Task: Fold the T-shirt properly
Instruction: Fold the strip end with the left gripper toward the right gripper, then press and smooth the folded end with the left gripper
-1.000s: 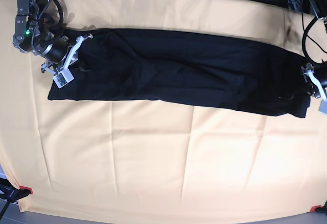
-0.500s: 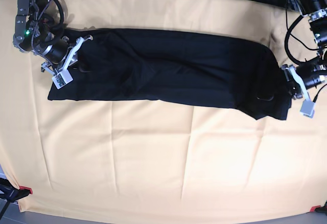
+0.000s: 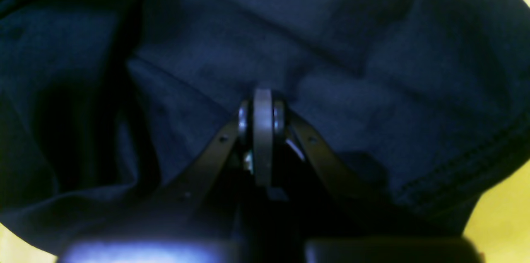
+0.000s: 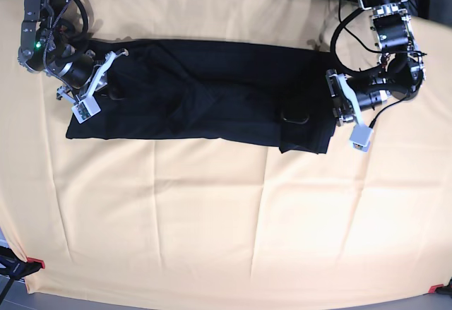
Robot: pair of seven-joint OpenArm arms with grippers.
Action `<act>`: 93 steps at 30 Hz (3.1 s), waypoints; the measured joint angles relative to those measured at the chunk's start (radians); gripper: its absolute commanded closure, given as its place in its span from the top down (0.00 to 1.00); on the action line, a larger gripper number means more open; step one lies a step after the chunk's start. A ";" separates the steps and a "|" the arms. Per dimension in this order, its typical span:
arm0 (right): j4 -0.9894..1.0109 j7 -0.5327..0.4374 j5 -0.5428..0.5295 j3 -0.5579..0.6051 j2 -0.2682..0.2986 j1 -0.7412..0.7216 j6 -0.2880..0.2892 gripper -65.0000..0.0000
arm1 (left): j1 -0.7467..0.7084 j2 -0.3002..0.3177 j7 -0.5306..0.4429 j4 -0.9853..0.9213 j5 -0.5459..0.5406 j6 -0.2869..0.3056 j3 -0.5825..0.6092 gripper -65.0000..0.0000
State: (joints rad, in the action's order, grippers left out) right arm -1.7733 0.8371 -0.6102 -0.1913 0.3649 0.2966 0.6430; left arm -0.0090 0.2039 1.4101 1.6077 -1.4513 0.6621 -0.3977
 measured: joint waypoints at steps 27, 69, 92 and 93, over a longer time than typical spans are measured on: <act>0.000 0.008 0.000 0.000 0.000 0.000 0.016 0.00 | 0.032 -0.192 -0.039 0.003 0.000 -0.162 0.103 0.68; 0.000 0.008 -0.003 0.000 0.000 0.000 0.005 0.00 | -0.060 -0.049 -0.026 0.182 0.132 -0.024 0.232 0.00; 0.000 0.008 -0.011 0.000 0.000 -0.003 -0.014 0.00 | -0.056 -0.021 0.001 0.199 0.092 0.028 0.054 0.00; 0.000 0.008 -0.018 0.000 0.000 -0.003 -0.014 0.00 | -0.074 -0.021 0.002 0.199 0.091 0.028 0.082 0.00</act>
State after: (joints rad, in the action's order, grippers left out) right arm -1.7729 0.8455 -0.6281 -0.1913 0.3649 0.2935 0.6285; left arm -0.0830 0.1833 1.4120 1.8065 -1.3605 0.6903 -0.3153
